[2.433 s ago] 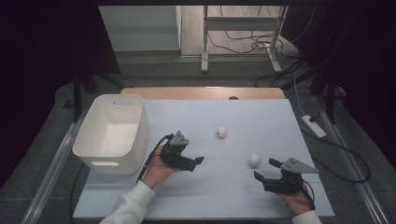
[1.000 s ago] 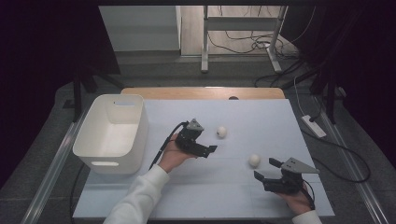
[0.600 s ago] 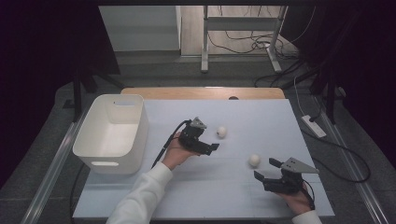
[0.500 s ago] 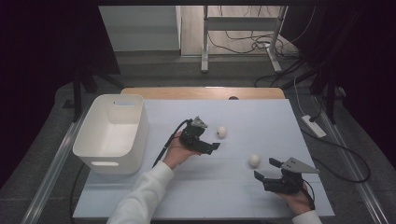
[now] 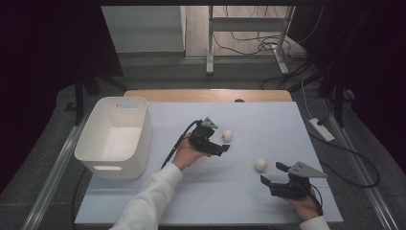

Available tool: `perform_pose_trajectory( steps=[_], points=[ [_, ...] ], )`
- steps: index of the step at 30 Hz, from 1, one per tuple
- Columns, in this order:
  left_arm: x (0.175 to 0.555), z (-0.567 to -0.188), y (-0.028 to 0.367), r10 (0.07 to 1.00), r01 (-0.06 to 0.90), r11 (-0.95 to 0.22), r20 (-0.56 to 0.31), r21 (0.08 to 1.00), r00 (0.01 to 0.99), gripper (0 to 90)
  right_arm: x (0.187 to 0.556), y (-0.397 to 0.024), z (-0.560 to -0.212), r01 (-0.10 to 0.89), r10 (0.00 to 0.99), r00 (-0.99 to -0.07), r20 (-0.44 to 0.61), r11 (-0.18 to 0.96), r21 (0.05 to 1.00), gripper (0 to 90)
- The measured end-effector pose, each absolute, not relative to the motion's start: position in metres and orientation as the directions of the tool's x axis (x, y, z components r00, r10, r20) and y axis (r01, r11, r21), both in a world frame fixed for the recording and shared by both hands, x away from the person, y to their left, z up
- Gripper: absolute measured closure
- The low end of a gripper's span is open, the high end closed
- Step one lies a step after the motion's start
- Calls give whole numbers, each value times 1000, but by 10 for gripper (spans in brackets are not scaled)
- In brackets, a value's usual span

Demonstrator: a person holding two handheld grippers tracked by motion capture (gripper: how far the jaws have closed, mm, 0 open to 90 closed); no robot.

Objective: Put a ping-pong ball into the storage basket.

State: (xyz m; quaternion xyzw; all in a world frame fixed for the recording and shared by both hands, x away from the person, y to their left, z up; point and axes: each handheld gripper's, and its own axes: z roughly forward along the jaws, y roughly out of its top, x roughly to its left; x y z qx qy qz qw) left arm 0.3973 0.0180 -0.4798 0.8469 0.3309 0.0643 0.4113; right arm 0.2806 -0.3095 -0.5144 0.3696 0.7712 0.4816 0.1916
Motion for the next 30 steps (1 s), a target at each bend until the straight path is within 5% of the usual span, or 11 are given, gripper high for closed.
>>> perform_pose_trajectory(
  steps=[30],
  points=[
    [431, -505, 1, 653, 548, -466, -148, 694, 742, 116, 281, -309, -515, 386, 755, -653, 56, 268, 882, 156]
  ],
)
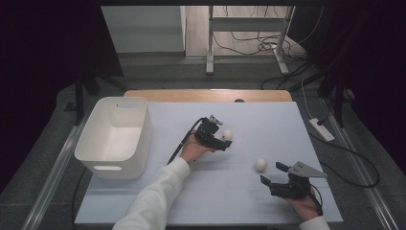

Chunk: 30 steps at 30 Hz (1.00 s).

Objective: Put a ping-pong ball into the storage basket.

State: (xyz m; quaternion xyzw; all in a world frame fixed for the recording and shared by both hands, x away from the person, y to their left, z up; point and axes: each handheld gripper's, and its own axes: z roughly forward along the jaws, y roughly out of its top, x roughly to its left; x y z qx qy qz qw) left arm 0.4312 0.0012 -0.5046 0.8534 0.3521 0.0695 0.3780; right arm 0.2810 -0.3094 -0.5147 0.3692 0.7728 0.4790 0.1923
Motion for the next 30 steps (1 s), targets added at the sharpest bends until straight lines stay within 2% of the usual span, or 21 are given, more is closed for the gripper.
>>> perform_pose_trajectory(
  steps=[30],
  points=[
    [458, -525, -19, 662, 577, -483, -157, 659, 733, 122, 280, -311, -514, 382, 755, -652, 63, 255, 888, 157]
  ],
)
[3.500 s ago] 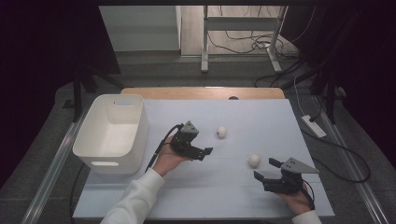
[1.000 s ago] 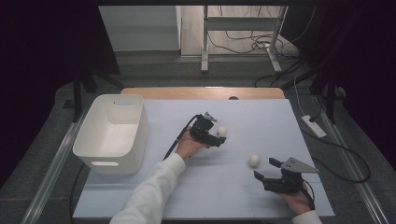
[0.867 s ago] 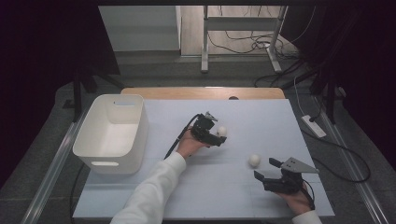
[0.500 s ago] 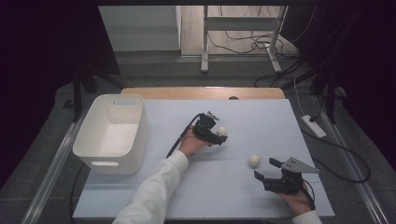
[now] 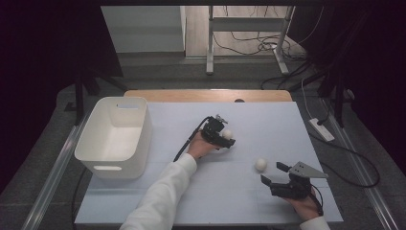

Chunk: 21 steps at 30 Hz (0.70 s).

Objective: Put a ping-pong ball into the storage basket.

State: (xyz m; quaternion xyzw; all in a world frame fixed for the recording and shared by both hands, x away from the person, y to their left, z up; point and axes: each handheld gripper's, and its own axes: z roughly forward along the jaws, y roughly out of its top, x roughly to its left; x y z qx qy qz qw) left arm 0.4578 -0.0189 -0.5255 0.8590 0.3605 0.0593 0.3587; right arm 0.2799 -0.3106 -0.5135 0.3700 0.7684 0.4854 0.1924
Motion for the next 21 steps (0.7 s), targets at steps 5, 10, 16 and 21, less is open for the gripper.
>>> perform_pose_trajectory(
  steps=[5, 10, 16, 21],
  points=[
    [461, -526, -20, 668, 583, -470, -164, 663, 726, 141, 280, -310, -513, 382, 756, -652, 61, 259, 887, 157],
    [464, -527, -20, 664, 585, -474, -168, 658, 728, 180, 279, -310, -513, 382, 756, -652, 61, 258, 887, 157],
    [465, -528, -20, 670, 588, -472, -166, 657, 723, 266, 279, -310, -513, 381, 754, -654, 60, 260, 887, 157],
    [465, -528, -18, 664, 584, -471, -169, 661, 728, 391, 279, -310, -514, 385, 754, -654, 62, 261, 885, 157]
  ],
)
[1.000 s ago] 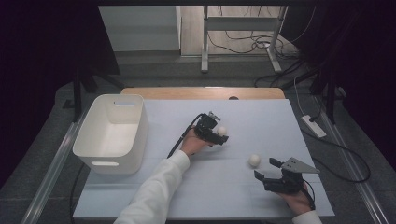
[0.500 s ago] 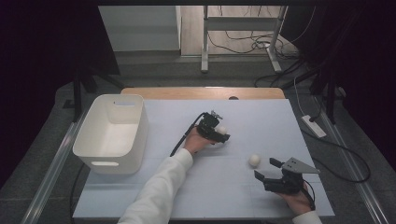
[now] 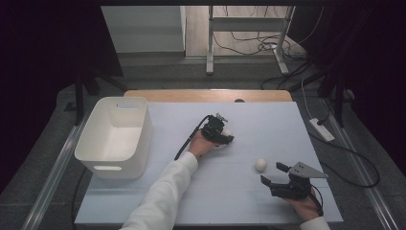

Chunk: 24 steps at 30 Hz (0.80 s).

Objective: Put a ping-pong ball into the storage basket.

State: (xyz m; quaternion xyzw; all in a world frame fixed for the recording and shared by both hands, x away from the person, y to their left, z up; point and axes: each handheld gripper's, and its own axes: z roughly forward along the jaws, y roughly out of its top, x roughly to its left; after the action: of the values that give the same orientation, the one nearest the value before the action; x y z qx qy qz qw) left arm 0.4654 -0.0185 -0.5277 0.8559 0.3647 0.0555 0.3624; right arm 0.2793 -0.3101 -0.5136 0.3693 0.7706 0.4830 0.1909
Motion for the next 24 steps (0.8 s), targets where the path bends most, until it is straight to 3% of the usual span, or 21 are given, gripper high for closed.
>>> perform_pose_trajectory(
  steps=[3, 24],
  points=[
    [465, -527, -18, 656, 579, -477, -171, 661, 735, 497, 279, -310, -514, 384, 753, -656, 61, 262, 885, 157],
    [458, -513, -17, 647, 565, -466, -173, 681, 743, 507, 279, -310, -514, 381, 753, -656, 56, 266, 885, 159]
  ],
)
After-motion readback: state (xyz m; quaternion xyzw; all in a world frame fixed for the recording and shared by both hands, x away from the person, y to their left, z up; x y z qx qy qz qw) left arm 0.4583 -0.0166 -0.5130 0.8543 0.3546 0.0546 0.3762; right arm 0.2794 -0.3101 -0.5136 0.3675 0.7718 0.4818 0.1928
